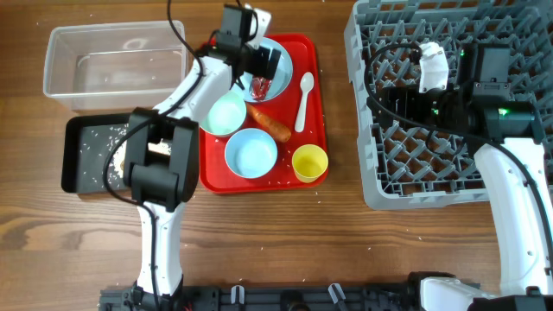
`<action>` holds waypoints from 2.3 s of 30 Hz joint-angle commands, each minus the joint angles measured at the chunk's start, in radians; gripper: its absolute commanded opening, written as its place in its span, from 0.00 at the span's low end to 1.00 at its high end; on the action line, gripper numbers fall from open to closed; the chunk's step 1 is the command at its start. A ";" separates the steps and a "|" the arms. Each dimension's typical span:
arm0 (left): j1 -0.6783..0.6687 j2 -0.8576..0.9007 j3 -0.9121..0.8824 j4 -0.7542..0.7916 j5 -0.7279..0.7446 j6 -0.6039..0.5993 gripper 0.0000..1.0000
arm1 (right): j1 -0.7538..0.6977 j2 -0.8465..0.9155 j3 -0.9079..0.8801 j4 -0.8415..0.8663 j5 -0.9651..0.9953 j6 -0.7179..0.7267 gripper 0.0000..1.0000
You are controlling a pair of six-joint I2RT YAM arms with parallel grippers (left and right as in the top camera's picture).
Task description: Sort waste into correct bins and load items into the dishwasher rack
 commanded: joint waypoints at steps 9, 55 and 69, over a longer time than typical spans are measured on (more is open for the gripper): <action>-0.008 0.144 0.007 0.005 0.016 0.045 0.67 | -0.001 0.008 0.010 -0.002 0.007 0.008 1.00; 0.353 -0.272 0.004 -0.293 -0.043 -0.157 0.70 | -0.001 0.008 0.010 -0.002 0.007 0.011 1.00; -0.138 -0.191 0.003 -0.490 0.053 -0.143 0.65 | -0.001 0.008 0.010 -0.001 0.006 0.011 1.00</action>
